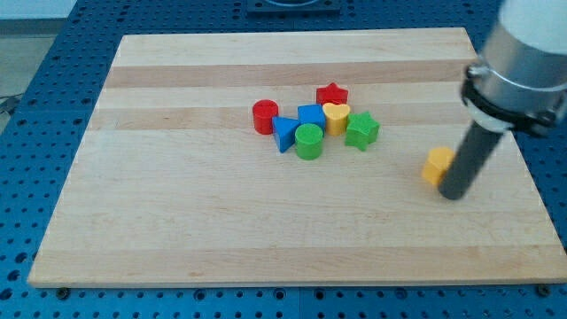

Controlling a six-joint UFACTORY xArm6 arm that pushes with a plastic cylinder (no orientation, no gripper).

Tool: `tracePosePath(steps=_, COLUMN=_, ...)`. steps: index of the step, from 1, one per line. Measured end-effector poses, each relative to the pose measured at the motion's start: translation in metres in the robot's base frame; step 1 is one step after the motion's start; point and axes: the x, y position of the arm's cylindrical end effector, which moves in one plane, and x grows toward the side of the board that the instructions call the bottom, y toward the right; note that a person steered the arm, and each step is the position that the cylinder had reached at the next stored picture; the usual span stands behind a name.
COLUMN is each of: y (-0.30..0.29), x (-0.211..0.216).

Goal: Place the yellow hexagon close to the right of the green star

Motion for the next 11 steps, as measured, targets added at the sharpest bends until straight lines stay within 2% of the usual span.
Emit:
tracePosePath(steps=1, y=-0.027, x=-0.037)
tracePosePath(steps=2, y=-0.028, x=-0.037)
tracePosePath(steps=3, y=0.006, x=0.008)
tracePosePath(steps=4, y=0.049, x=0.019)
tracePosePath(steps=5, y=0.048, x=-0.036)
tracePosePath(steps=6, y=0.029, x=-0.059)
tracePosePath(steps=8, y=-0.013, x=-0.074)
tracePosePath(steps=11, y=-0.065, x=-0.126)
